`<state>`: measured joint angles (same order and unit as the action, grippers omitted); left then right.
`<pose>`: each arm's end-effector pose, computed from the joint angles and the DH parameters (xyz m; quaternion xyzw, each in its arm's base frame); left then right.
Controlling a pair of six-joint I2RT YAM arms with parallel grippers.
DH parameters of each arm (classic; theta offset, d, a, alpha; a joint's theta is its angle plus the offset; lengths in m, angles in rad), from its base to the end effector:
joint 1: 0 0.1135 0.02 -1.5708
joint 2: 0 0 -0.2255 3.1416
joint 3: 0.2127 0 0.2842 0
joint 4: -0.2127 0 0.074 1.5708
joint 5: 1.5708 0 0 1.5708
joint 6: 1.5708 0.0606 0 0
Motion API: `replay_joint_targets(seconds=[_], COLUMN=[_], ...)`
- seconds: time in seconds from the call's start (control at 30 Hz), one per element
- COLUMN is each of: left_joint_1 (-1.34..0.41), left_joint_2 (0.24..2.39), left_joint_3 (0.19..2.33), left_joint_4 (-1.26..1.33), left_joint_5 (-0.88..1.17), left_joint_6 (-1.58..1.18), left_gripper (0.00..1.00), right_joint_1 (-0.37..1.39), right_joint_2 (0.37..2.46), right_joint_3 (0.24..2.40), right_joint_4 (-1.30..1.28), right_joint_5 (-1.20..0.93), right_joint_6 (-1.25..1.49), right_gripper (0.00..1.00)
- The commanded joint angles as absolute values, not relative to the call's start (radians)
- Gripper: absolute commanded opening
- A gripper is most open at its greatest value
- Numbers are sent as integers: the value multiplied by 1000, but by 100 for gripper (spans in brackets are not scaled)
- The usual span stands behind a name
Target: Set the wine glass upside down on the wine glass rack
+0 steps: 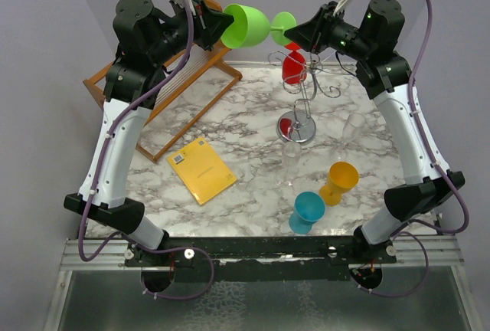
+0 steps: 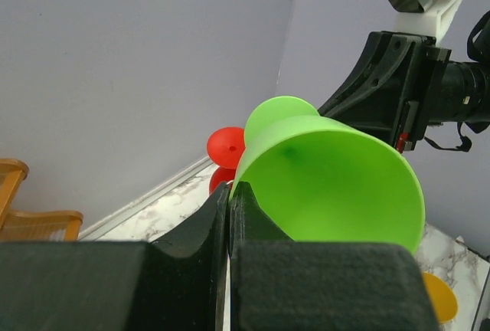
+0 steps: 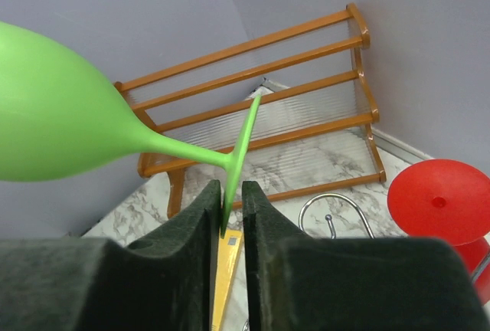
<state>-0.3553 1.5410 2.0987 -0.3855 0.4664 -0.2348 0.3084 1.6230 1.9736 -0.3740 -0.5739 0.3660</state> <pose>0.3125 -0.1450 0.5588 0.2142 0.6145 -0.3588 0.6691 0.3682 0.1518 0.4875 -0.1779 0.6915 0.4128 0.5655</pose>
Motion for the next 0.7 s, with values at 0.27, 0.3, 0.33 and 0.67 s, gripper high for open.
replay_joint_targets(seconds=[0.27,0.3,0.33,0.67], left_joint_1=[-352,-352,-351,-351], left_joint_2=[1472,1464,1456,1378], left_joint_3=[2026,2022,2023,1951], left_joint_4=[-366,-381,-401,-511], left_joint_5=[548,537,520,411], left_joint_6=[-237,-227,-215,-63], left_gripper=[39,44,49,78], right_joint_1=[249,234,224,218], right_joint_2=[1585,1578,1572,1511], right_joint_3=[2020,2015,2008,1971], right_joint_4=[-406,-405,-402,-293], right_joint_5=[-328,-314,-292,140], right_joint_6=[297,283,263,-171], right_gripper=[1,1,1,1])
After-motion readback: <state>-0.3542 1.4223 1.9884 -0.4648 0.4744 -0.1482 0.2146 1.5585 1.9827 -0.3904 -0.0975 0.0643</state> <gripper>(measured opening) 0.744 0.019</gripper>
